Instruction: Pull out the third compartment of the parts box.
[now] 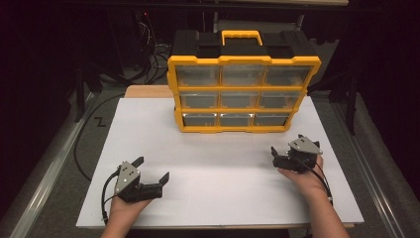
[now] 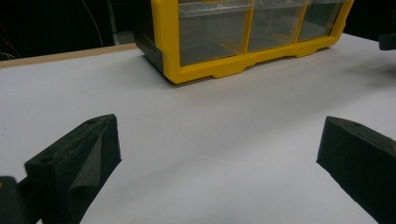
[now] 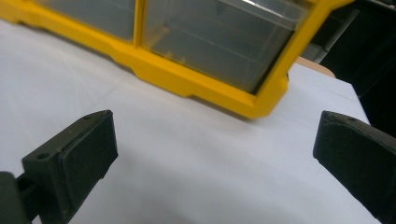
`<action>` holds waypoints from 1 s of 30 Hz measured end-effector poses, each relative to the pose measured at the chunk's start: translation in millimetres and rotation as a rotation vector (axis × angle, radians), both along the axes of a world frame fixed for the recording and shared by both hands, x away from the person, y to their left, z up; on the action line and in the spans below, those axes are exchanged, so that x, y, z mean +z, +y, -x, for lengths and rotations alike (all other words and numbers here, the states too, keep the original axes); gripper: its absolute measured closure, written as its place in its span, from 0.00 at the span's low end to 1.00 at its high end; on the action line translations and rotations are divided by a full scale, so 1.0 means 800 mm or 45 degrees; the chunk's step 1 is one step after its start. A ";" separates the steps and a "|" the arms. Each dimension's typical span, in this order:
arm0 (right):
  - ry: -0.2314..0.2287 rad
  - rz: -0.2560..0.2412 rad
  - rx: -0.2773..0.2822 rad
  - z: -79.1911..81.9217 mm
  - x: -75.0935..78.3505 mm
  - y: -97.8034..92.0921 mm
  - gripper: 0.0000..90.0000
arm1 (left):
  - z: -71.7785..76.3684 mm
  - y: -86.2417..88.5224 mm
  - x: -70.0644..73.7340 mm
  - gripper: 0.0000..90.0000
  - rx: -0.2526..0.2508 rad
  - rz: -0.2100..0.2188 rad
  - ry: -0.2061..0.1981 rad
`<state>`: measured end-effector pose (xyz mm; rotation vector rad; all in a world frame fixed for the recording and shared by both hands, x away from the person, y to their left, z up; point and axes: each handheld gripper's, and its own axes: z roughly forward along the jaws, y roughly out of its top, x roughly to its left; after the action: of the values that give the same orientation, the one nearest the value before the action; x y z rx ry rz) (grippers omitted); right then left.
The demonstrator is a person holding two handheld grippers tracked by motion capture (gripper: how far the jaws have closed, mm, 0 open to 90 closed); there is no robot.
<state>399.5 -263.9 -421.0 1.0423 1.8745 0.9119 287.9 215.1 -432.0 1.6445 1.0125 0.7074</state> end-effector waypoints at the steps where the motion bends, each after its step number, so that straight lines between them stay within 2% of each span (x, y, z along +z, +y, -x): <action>1: -0.002 0.016 -0.001 0.002 -0.001 -0.002 0.01 | 0.000 0.000 0.000 0.00 0.004 0.004 0.000; 4: 0.004 0.045 -0.004 0.008 -0.003 -0.007 0.01 | 0.001 0.001 0.001 0.00 0.003 0.010 -0.003; 5: -0.004 0.084 -0.002 0.011 -0.003 -0.010 0.01 | 0.001 0.001 0.001 0.00 0.002 0.007 -0.006; 8: -0.007 0.119 0.010 0.013 -0.004 -0.010 0.01 | 0.002 0.002 0.002 0.00 0.006 0.010 -0.006; 10: -0.012 0.199 0.040 0.014 -0.006 -0.006 0.01 | 0.002 0.002 0.002 0.00 0.008 0.012 -0.009; 11: -0.012 0.199 0.040 0.014 -0.006 -0.006 0.01 | 0.002 0.002 0.002 0.00 0.008 0.014 -0.010; 13: -0.034 0.293 0.071 0.016 -0.008 0.000 0.01 | 0.002 0.002 0.002 0.00 0.005 0.017 -0.009; 17: -0.065 0.355 0.105 0.021 -0.005 0.007 0.01 | 0.002 0.003 0.002 0.00 0.001 0.016 -0.010; 18: -0.089 0.418 0.127 0.025 -0.005 0.013 0.01 | 0.002 0.002 0.003 0.00 -0.002 0.016 -0.012; 20: -0.096 0.435 0.133 0.026 -0.005 0.016 0.01 | 0.002 0.002 0.003 0.00 -0.003 0.015 -0.015; 21: -0.118 0.482 0.150 0.030 -0.004 0.022 0.01 | 0.003 0.003 0.003 0.00 -0.005 0.015 -0.018; 22: -0.118 0.482 0.150 0.030 -0.004 0.022 0.01 | 0.003 0.003 0.003 0.00 -0.005 0.015 -0.018; 23: -0.137 0.526 0.169 0.032 -0.004 0.027 0.01 | 0.003 0.003 0.004 0.00 -0.005 0.016 -0.020; 24: -0.137 0.526 0.169 0.032 -0.004 0.027 0.01 | 0.003 0.003 0.004 0.00 -0.005 0.016 -0.021; 27: -0.174 0.643 0.214 0.037 -0.005 0.038 0.01 | 0.003 0.004 0.004 0.00 -0.003 0.018 -0.023; 28: -0.174 0.643 0.214 0.037 -0.005 0.038 0.01 | 0.003 0.004 0.004 0.00 -0.002 0.019 -0.024; 29: -0.193 0.689 0.229 0.040 -0.006 0.044 0.01 | 0.003 0.004 0.004 0.00 -0.002 0.019 -0.025; 30: -0.196 0.705 0.230 0.040 -0.006 0.044 0.01 | 0.003 0.004 0.004 0.00 -0.002 0.019 -0.025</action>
<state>367.2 -228.6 -425.4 0.4615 1.9491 0.5002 285.8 218.5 -428.6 1.6223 1.0001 0.7120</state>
